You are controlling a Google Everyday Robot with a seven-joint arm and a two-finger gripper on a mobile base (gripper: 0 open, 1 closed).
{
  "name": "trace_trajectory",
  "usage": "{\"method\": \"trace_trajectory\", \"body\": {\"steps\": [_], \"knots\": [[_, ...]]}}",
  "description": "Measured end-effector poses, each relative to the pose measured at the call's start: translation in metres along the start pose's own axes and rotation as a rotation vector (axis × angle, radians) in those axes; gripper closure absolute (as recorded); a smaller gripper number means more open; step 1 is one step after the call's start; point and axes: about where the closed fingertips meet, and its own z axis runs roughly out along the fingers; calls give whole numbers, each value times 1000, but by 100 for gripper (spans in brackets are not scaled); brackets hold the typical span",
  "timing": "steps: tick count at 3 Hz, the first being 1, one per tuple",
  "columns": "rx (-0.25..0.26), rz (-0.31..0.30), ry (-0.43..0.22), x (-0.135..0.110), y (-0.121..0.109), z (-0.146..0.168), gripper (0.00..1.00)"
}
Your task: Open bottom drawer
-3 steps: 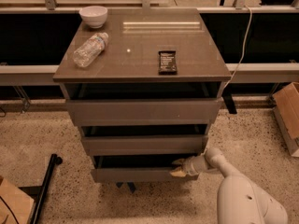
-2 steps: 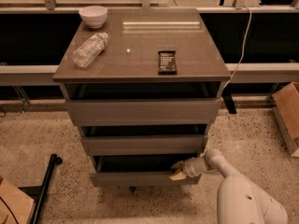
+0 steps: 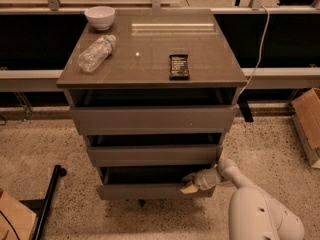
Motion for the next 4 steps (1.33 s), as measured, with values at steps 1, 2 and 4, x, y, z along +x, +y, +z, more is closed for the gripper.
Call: {"method": "trace_trajectory", "body": {"steps": [1, 2, 4], "knots": [[0, 0, 0, 0, 0, 0, 30], [0, 0, 0, 0, 0, 0, 8], [-95, 136, 45, 31, 46, 1, 25]]}}
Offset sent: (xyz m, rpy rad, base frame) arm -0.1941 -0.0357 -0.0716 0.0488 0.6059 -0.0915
